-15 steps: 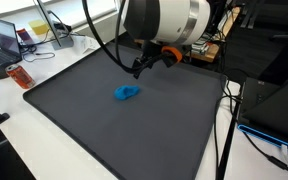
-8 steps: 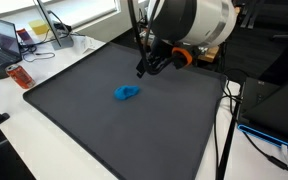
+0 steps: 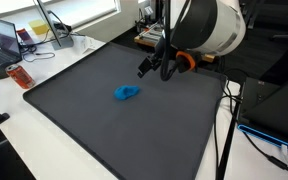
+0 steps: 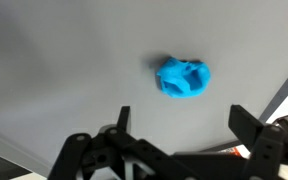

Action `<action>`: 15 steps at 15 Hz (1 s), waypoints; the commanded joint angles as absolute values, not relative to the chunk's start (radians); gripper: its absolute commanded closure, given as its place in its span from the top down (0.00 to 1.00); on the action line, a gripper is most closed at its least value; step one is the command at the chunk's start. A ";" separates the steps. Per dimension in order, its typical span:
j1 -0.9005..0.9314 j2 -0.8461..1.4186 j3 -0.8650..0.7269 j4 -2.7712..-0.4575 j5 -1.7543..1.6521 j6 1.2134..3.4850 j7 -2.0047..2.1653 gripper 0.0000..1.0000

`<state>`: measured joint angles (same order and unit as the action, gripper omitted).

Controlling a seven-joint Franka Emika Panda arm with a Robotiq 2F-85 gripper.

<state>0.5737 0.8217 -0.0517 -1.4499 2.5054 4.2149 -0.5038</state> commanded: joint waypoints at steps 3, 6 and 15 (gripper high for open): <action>0.627 0.846 -0.108 -1.434 2.522 4.243 -0.487 1.00; 0.661 0.850 -0.142 -1.432 2.522 4.243 -0.479 1.00; 0.711 0.802 -0.224 -1.442 2.523 4.242 -0.671 1.00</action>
